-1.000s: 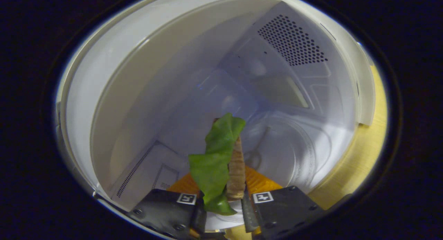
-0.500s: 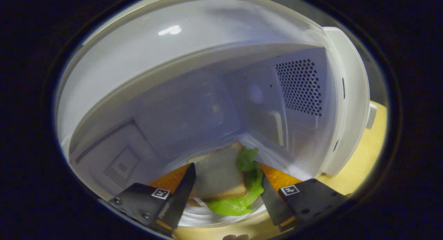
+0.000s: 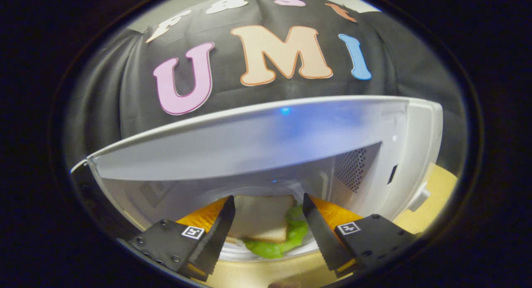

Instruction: Open the microwave oven with the left hand, put the food in, and close the microwave oven.

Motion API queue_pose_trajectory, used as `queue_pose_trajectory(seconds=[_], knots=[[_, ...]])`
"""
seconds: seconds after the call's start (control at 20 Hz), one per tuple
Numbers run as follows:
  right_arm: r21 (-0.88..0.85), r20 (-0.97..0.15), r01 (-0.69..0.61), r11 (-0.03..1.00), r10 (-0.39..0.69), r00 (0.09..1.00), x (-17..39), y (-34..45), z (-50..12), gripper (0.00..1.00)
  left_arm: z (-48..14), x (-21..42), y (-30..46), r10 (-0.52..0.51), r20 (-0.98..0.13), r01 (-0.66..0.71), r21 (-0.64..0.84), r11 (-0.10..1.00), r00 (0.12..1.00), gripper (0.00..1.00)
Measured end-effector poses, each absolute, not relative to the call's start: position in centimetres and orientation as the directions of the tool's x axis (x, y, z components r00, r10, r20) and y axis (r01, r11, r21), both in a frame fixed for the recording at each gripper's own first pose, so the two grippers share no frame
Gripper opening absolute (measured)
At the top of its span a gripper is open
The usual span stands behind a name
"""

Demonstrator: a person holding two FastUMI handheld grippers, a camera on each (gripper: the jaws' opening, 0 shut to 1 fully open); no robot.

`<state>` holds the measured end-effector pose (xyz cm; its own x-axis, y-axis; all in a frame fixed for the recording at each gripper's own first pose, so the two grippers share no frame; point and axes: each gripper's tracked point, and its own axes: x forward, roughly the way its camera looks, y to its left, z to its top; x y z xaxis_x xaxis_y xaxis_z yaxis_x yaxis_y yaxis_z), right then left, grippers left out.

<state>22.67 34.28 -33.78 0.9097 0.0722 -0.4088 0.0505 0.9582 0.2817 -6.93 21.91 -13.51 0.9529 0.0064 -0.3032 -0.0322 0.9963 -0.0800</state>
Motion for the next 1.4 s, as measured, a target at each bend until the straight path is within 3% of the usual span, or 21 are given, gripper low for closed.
queue_pose_trajectory(seconds=[0.1,0.35,0.4,0.7,0.9,1.05,1.15,1.4], knots=[[0.247,-0.393,-0.005,0.969,0.105,0.914,21.2,34.0,-32.6,1.0,-13.7,-7.1,22.0,0.012,-0.306,-0.035,-0.072,0.997,0.952,0.96],[0.114,-0.347,-0.19,0.975,0.218,0.912,16.5,31.9,-29.5,1.0,-14.1,-7.9,20.8,-0.037,-0.291,0.024,-0.047,0.999,0.956,0.95],[0.104,-0.327,-0.195,0.975,0.219,0.919,15.6,30.9,-28.2,0.93,-14.7,-8.1,20.3,-0.056,-0.296,0.041,-0.057,0.998,0.954,0.95],[0.067,-0.271,-0.216,0.974,0.226,0.936,9.5,24.9,-22.8,0.97,-18.2,-9.0,19.8,-0.113,-0.331,0.109,-0.031,0.994,0.937,1.0],[0.039,-0.264,-0.22,0.975,0.222,0.939,5.7,21.4,-19.9,0.97,-20.4,-9.1,19.0,-0.169,-0.365,0.137,-0.111,0.984,0.916,0.95],[0.04,-0.238,-0.224,0.974,0.226,0.945,4.4,19.9,-17.3,0.97,-22.3,-8.6,21.6,-0.05,-0.413,0.042,-0.029,0.999,0.909,0.38],[0.027,-0.217,-0.228,0.973,0.229,0.949,3.9,19.2,-15.2,0.97,-23.3,-8.8,20.7,-0.081,-0.436,0.064,-0.054,0.997,0.897,0.0],[0.013,-0.152,-0.251,0.968,0.25,0.956,3.3,18.5,-10.3,0.97,-26.5,-8.7,17.8,-0.136,-0.485,0.117,-0.07,0.991,0.864,0.0]])
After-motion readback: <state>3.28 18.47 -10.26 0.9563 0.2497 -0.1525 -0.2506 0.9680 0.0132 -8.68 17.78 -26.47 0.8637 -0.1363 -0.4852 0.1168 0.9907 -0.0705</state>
